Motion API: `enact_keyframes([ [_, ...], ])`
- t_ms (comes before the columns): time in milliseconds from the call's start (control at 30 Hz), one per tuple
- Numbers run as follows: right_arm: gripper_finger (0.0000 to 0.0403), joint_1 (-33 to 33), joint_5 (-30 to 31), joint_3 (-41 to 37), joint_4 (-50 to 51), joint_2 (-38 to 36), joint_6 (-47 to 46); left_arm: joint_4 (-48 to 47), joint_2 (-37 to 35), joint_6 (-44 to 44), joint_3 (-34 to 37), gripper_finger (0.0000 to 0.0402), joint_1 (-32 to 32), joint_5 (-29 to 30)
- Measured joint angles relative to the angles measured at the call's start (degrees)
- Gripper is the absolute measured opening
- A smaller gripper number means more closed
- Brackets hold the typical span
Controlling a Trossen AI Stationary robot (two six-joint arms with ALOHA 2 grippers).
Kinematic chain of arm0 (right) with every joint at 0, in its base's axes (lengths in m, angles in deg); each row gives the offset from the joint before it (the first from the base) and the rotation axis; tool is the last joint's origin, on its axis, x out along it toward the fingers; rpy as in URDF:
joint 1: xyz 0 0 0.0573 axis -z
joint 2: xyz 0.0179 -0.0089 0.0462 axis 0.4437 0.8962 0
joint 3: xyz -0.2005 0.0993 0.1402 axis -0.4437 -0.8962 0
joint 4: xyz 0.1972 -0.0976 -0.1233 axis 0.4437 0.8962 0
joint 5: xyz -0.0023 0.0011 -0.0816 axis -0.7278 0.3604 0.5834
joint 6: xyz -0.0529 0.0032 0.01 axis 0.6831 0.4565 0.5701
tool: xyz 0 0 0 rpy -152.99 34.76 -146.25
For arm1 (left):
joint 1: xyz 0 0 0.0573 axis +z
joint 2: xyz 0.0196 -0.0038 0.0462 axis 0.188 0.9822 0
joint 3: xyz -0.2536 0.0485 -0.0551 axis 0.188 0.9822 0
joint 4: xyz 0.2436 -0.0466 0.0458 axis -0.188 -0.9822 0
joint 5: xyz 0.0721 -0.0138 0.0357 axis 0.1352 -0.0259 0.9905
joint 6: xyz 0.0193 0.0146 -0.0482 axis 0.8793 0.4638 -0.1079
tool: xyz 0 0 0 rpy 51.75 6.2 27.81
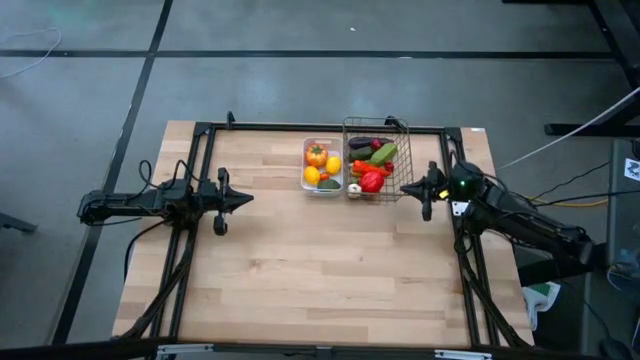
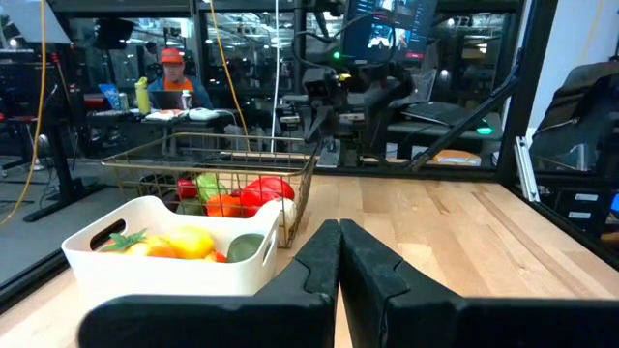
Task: Sort produce into baskets
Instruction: Return to Home Position
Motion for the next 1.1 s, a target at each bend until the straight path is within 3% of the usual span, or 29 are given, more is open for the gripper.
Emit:
enact_keyframes([
  [600,0.0002,-0.02,-0.02,-2.02,0.99,-13.96,-1.56,0.00,-0.02,0.00,-0.02,0.0005,0.00,0.00],
  [900,0.0002,-0.02,-0.04,-2.09,1.00,-15.28,-0.99,0.00,0.00,-0.02,-0.02,0.0005,0.00,0.00],
  [1100,0.0003,-0.04,-3.38,-5.12,-6.02,-15.41,-0.96,0.00,-0.01,-0.02,-0.07,0.0005,-0.02,0.00],
])
